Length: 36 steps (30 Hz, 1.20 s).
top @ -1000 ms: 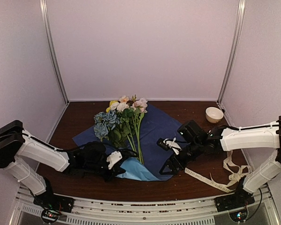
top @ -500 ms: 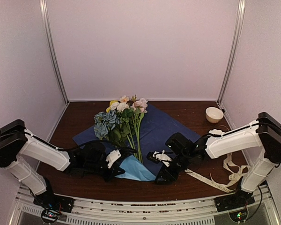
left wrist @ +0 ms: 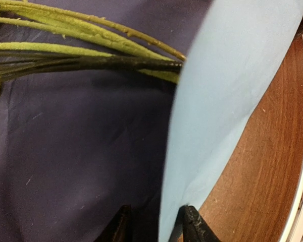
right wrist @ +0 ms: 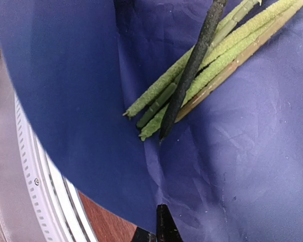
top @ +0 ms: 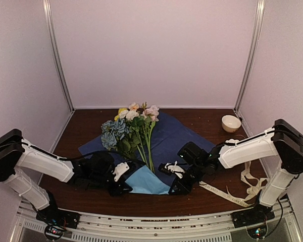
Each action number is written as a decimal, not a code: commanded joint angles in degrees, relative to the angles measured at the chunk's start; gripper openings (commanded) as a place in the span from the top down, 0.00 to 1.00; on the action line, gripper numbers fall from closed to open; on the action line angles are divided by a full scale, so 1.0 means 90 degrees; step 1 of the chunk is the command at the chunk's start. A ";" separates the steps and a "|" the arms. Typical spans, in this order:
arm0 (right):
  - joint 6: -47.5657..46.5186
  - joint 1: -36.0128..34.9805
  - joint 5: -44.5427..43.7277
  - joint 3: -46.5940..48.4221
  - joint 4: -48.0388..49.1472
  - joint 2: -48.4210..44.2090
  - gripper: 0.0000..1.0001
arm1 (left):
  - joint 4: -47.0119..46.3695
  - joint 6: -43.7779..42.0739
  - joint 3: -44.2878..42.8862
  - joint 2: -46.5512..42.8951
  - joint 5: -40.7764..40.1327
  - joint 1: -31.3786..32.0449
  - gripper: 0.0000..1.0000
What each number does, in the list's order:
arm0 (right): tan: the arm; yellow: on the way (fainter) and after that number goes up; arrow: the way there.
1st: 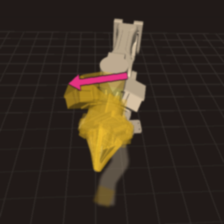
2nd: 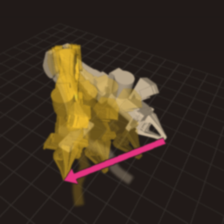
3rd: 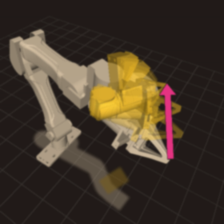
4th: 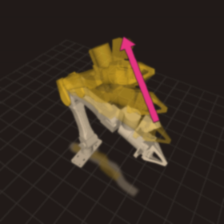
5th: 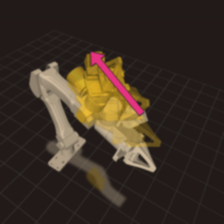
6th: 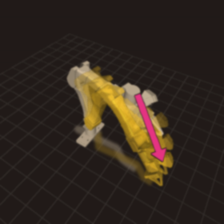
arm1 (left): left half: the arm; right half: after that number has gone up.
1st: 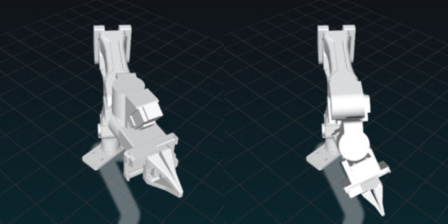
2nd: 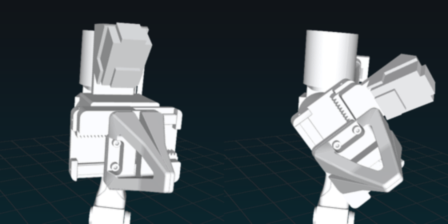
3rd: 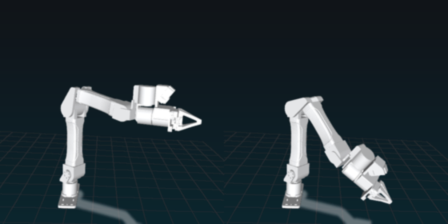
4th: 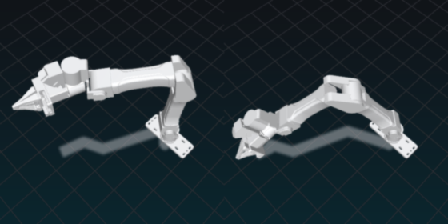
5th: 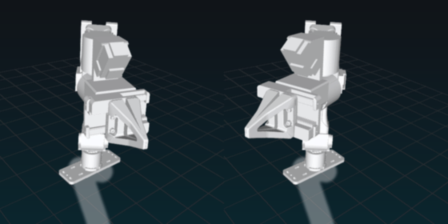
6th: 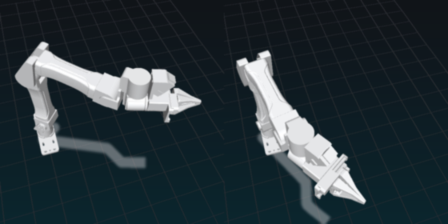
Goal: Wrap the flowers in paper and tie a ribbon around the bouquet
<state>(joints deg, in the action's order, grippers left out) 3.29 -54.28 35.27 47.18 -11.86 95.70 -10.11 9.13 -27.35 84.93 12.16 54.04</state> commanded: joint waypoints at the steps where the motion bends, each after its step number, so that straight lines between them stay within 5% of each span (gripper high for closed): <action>1: -0.0069 0.0051 0.0229 0.0211 -0.0634 -0.0301 1.00 | 0.0684 0.0126 0.0004 -0.0458 -0.0344 -0.0046 0.64; 12: -0.0207 0.0619 0.0519 0.0763 -0.1429 -0.0182 1.00 | 0.0322 0.0288 0.0099 -0.0154 0.0065 -0.0043 0.69; 18: -0.0079 0.0888 0.0747 0.0922 -0.1740 0.0237 1.00 | 0.0360 0.0470 0.0035 0.0035 0.0167 -0.0048 1.00; 36: 0.0431 0.1461 -0.0587 0.1037 -0.2344 0.0937 1.00 | 0.1939 0.0647 -0.0691 0.0843 0.0138 -0.0261 1.00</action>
<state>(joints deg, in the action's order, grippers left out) 6.26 -42.39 39.99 56.45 -27.42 103.53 -2.63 14.13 -32.71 88.60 14.37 52.88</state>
